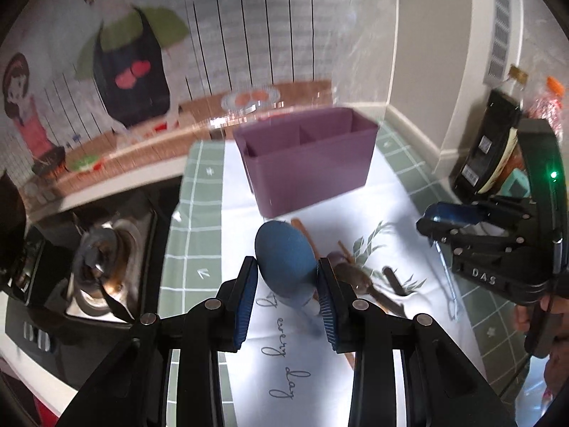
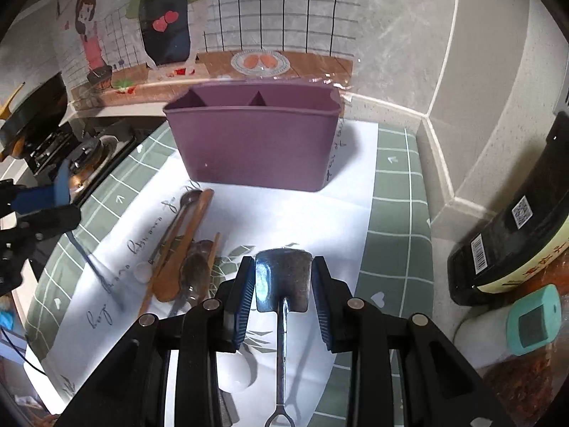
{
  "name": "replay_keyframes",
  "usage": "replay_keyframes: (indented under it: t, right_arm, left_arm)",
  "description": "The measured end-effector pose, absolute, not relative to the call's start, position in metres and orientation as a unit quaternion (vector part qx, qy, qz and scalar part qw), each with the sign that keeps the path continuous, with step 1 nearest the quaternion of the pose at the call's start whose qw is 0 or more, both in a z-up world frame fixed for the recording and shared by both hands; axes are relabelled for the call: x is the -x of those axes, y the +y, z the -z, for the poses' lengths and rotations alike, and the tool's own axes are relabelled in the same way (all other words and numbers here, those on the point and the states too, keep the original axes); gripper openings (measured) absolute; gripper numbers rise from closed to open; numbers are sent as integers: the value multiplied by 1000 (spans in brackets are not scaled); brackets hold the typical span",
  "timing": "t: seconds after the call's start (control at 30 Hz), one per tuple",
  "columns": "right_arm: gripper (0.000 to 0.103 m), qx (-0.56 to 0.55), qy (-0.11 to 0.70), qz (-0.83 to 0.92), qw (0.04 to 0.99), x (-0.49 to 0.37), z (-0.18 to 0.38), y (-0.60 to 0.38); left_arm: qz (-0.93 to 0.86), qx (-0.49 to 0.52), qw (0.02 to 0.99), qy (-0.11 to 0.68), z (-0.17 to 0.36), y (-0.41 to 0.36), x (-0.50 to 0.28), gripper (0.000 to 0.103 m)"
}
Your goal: Organize utensils
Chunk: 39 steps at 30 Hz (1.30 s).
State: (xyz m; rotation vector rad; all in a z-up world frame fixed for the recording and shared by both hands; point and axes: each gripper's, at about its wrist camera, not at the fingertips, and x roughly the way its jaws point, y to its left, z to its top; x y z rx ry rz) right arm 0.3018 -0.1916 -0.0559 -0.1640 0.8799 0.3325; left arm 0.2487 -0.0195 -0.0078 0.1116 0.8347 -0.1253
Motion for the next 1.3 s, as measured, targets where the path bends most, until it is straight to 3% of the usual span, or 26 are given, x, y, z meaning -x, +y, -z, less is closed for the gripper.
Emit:
replay_keyframes:
  t: [0.43,0.8,1.0,1.3]
  right_arm:
    - [29,66,337,-198,918,-276,-35,-199]
    - [29,70,178,-172,966,-292,-159,-195]
    - [29,57,157,-151,974,-343,-156,-176]
    - [29,40,164,-137,976,-422,-91,-151]
  left_arm:
    - [108,-39,947,300,-82,-40,-225,34]
    - [126,-52,968,212,-188,-41,-260,34]
    - [111,-45,965,232,-166,-26,-321,34]
    - [121,14,957,263,-91,3,-404,33]
